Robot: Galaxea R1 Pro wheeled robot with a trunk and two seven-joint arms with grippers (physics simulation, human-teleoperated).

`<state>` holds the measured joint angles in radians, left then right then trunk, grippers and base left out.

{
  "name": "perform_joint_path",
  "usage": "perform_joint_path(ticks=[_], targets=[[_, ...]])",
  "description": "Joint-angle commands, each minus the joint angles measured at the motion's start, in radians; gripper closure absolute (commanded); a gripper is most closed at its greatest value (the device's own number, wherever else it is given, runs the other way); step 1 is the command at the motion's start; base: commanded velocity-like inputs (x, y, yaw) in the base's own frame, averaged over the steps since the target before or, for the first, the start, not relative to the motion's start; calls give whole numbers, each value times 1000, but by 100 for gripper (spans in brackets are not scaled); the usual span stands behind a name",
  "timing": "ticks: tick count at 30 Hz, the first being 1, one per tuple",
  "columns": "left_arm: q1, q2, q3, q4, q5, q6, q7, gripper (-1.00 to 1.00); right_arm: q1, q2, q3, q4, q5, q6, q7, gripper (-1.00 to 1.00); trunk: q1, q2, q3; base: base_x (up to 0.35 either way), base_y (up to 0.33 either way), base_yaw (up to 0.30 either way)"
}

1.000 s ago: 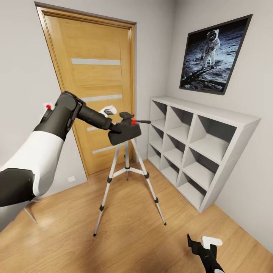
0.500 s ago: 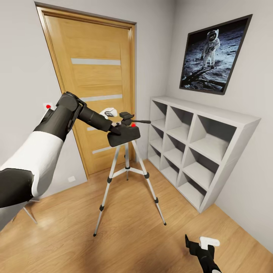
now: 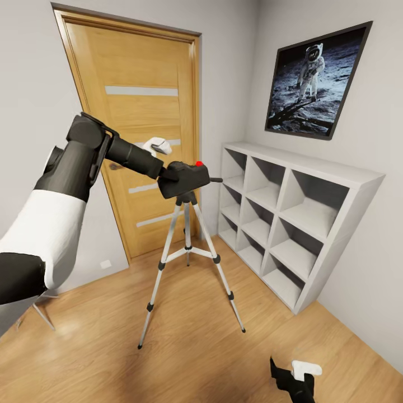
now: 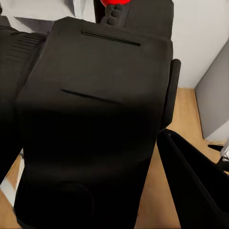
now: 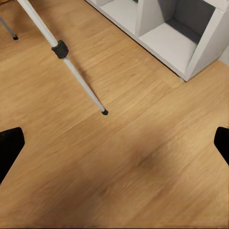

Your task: Attach the digital camera to the camera tripod in the bedroom.

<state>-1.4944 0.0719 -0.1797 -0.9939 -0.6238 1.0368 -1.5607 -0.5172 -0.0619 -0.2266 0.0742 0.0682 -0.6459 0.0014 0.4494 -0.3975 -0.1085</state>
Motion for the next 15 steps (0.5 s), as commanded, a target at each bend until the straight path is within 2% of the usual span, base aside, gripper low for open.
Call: perform_joint_path(ticks=[1,7,9,15], targets=[[-3,1,-1,-8,-10,10,-10,100,6,5,-8,5,7,-6,0,-100,1,-2,-2,0,0,0],[-4,3,-1,-15,-10,10,-10,100,30,19,-8,5,7,-4,0,-100,1,-2,-2,0,0,0],[8,-7,10,-27,-3,10,-10,100,35,7,-16,7,-5,-3,-11,-100,1,-2,-2,0,0,0],[41,-16,43,-60,-3,10,-10,100,36,-26,-17,7,-8,-5,-17,-100,1,-2,-2,0,0,0]])
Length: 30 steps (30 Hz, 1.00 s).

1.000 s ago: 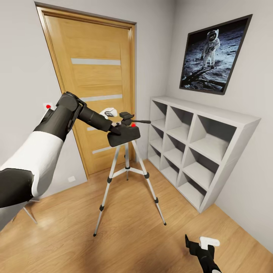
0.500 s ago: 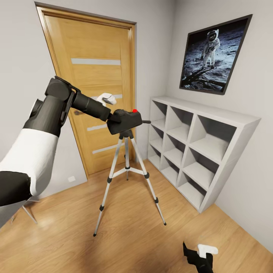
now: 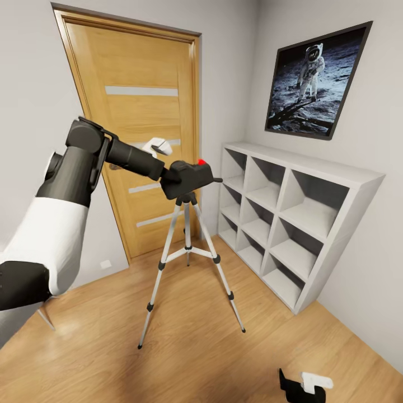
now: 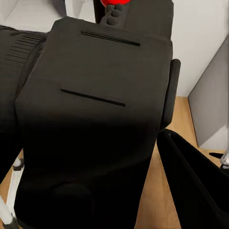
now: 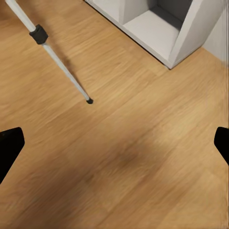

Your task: Attach the digital camera to the camera tripod in the bedroom.

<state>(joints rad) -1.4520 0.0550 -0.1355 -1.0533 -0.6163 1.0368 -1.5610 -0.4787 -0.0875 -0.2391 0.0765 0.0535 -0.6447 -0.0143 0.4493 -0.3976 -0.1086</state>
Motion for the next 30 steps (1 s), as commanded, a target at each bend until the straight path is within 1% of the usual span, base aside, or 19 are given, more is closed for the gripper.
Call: perform_joint_path(ticks=[1,4,7,19,30], targets=[[5,-2,4,-7,-11,10,-10,100,-2,-6,-5,4,6,-7,-1,-100,1,-2,-2,0,0,0],[22,-4,21,-23,-11,10,-10,100,-2,-23,-5,4,6,-7,-1,-100,1,-2,-2,0,0,0],[39,-4,23,-40,-11,10,-10,100,-2,-39,-5,3,6,-7,-1,-100,1,-2,-2,0,0,0],[106,1,31,-107,-11,10,-10,100,-1,-40,-5,3,6,-7,-1,-100,1,-2,-2,0,0,0],[168,6,88,-168,-11,10,-10,100,-1,-40,-5,4,6,-7,-1,-100,1,-2,-2,0,0,0]])
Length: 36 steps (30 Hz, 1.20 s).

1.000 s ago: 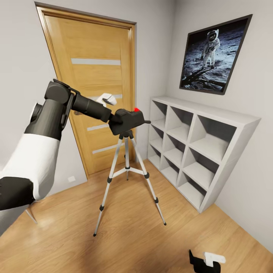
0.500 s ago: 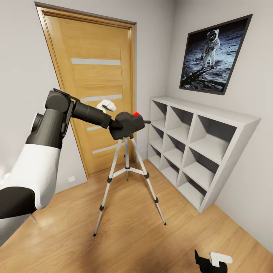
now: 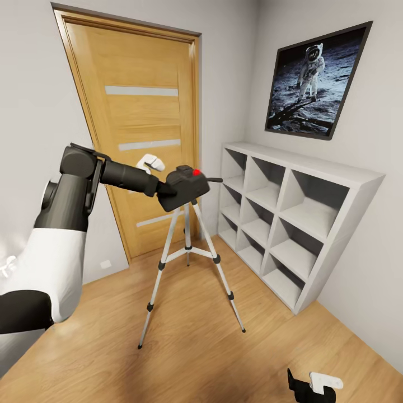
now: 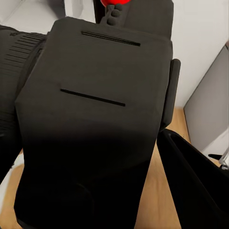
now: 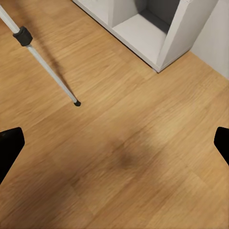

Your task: Attach the digital camera to the camera tripod in the bedroom.

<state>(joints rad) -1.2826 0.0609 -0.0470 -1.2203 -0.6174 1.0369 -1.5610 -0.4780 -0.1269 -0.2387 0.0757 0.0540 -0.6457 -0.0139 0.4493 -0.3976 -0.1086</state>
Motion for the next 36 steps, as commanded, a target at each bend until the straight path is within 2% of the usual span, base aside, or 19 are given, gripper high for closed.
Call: perform_joint_path(ticks=[1,5,13,14,36], targets=[[5,1,5,-7,-10,10,-10,100,-2,0,-5,4,6,-6,-1,-100,1,-2,-2,0,0,0],[27,4,27,-29,-10,10,-10,100,-2,0,-5,4,6,-6,-1,-100,1,-2,-2,0,0,0],[43,18,34,-73,-10,10,-10,100,-2,0,-5,4,6,-6,-1,-100,1,-2,-2,0,0,0],[43,19,34,-114,-10,10,-10,100,-2,0,-5,4,6,-6,-1,-100,1,-2,-2,0,0,0],[45,34,33,-115,-10,10,-10,100,-2,0,-5,4,7,-6,-1,-100,1,-2,-2,0,0,0]])
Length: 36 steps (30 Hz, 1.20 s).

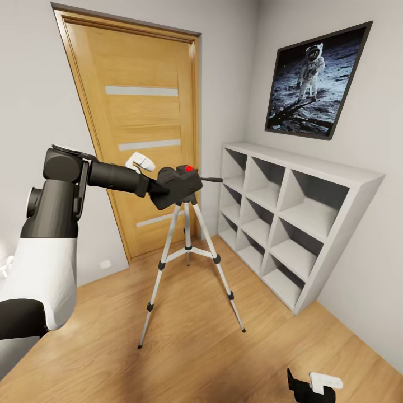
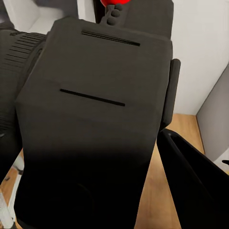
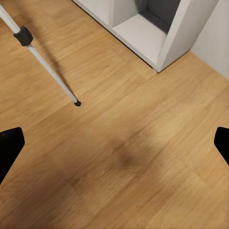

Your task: Attach the digital camera to the camera tripod in the bedroom.

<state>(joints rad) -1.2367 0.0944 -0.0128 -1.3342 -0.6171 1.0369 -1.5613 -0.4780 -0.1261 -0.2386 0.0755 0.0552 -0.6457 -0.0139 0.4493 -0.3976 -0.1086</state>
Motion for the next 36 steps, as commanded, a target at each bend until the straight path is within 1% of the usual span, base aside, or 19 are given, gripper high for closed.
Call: perform_joint_path(ticks=[1,6,13,27,36], targets=[[-1,1,-1,-2,-10,10,-9,100,-2,0,-5,4,6,-6,-1,-100,1,-2,-2,0,0,17],[-1,3,-1,-21,-10,10,-9,100,-2,4,-5,5,6,-6,-1,-100,1,-2,-2,0,0,124],[-1,4,-3,-62,-10,10,-9,100,-2,6,-5,4,6,-6,-2,-100,1,-2,-2,0,0,256],[0,6,-9,-77,-10,10,-9,100,-2,5,-5,4,6,-6,-2,-100,1,-2,-2,0,0,280],[1,24,-10,-84,-10,10,-9,100,-2,5,-5,4,5,-6,-2,-100,1,-2,-2,0,0,72]])
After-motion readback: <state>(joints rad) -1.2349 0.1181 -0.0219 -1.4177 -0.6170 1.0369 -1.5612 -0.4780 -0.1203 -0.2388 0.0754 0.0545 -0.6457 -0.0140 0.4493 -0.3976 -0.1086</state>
